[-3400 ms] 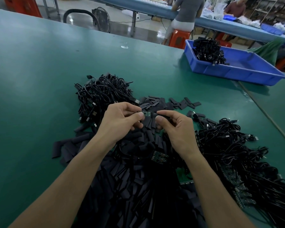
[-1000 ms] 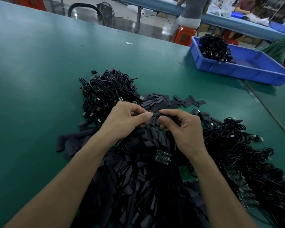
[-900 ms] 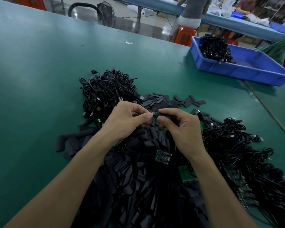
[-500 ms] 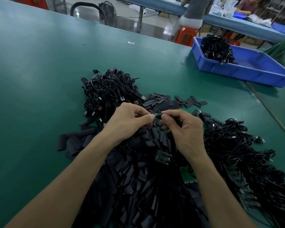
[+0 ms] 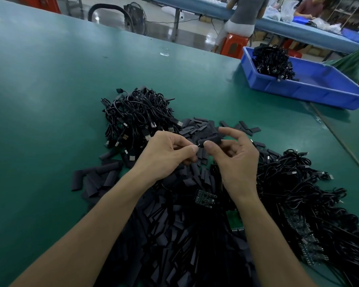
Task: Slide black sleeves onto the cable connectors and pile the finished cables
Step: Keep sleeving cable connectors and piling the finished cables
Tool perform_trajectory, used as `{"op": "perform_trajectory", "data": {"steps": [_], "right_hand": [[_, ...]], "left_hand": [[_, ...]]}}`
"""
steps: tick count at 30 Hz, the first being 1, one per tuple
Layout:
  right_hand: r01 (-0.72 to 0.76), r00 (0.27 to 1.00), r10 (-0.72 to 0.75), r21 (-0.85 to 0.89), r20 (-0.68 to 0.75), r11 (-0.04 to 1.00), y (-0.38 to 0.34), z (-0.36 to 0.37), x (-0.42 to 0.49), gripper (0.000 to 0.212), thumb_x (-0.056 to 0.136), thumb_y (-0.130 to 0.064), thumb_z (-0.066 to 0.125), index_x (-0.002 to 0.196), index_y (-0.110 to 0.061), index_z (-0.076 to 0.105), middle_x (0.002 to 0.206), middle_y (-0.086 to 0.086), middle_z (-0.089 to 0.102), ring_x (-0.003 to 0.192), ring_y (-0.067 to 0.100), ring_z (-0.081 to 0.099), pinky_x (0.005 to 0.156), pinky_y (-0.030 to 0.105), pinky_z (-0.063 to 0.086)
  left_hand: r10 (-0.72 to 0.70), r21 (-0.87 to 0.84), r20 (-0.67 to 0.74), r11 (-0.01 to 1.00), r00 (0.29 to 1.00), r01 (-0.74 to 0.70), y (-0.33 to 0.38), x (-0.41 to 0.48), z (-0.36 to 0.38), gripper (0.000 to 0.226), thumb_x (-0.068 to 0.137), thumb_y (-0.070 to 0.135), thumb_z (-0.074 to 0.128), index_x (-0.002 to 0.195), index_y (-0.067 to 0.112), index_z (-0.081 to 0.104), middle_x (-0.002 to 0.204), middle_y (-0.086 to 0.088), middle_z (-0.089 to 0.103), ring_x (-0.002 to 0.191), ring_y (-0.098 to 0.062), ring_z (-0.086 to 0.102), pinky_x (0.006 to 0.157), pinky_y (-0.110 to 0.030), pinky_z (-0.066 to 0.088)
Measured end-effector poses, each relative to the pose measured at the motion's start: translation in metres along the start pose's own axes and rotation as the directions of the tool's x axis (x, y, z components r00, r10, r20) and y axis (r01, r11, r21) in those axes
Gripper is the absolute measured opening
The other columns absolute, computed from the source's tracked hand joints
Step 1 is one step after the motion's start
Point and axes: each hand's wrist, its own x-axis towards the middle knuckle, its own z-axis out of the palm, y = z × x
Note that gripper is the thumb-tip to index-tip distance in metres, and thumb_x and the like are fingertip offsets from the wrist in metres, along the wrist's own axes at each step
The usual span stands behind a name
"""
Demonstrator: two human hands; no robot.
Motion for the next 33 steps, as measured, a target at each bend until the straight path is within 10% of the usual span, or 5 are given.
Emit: {"op": "perform_trajectory", "data": {"steps": [8, 18, 23, 30, 33], "right_hand": [[-0.030, 0.992, 0.049, 0.153, -0.120, 0.988, 0.001, 0.017, -0.013, 0.034, 0.089, -0.019, 0.075, 0.114, -0.040, 0.067, 0.092, -0.005, 0.078, 0.088, 0.014, 0.075, 0.084, 0.030, 0.060], [-0.051, 0.996, 0.067, 0.219, -0.066, 0.974, -0.002, 0.025, -0.013, 0.034, 0.093, -0.016, 0.070, 0.121, -0.035, 0.064, 0.088, -0.004, 0.078, 0.082, 0.013, 0.075, 0.077, 0.021, 0.058], [-0.068, 0.988, 0.110, 0.326, -0.111, 0.943, -0.007, 0.023, -0.008, 0.024, 0.092, -0.011, 0.069, 0.105, -0.032, 0.069, 0.080, -0.004, 0.075, 0.075, 0.007, 0.070, 0.073, 0.019, 0.053], [-0.100, 0.976, 0.189, 0.549, -0.109, 0.830, -0.028, 0.012, 0.012, 0.021, 0.094, 0.003, 0.061, 0.106, -0.014, 0.062, 0.068, -0.004, 0.069, 0.064, 0.014, 0.065, 0.059, 0.024, 0.049], [-0.106, 0.975, 0.199, 0.578, -0.099, 0.809, -0.036, 0.005, 0.021, 0.020, 0.095, 0.002, 0.061, 0.109, -0.012, 0.061, 0.068, -0.001, 0.071, 0.065, 0.015, 0.068, 0.060, 0.024, 0.050]], "left_hand": [[0.037, -0.072, -0.155, 0.996, 0.987, -0.049, -0.001, -0.003, 0.022, 0.011, 0.093, 0.019, 0.071, 0.083, 0.023, 0.077, 0.075, 0.004, 0.077, 0.073, -0.012, 0.074, 0.073, -0.031, 0.061], [0.098, -0.120, -0.183, 0.985, 0.978, -0.122, 0.003, -0.004, 0.019, 0.012, 0.093, 0.014, 0.070, 0.083, 0.017, 0.076, 0.073, 0.002, 0.076, 0.071, -0.010, 0.074, 0.066, -0.017, 0.055], [0.102, -0.082, -0.193, 0.989, 0.976, -0.120, 0.005, -0.002, 0.015, 0.008, 0.091, 0.018, 0.072, 0.087, 0.016, 0.078, 0.077, 0.001, 0.077, 0.076, -0.017, 0.074, 0.077, -0.042, 0.062], [0.039, 0.263, 0.080, 0.963, 0.996, -0.059, 0.001, 0.000, 0.004, 0.037, 0.085, 0.044, 0.076, 0.117, 0.028, 0.064, 0.110, 0.011, 0.068, 0.105, -0.005, 0.064, 0.089, -0.025, 0.053], [-0.001, 0.319, 0.162, 0.946, 0.987, -0.051, 0.001, 0.000, -0.001, 0.009, 0.094, 0.039, 0.066, 0.101, 0.036, 0.061, 0.095, 0.017, 0.066, 0.089, 0.002, 0.063, 0.071, -0.016, 0.051]]}}
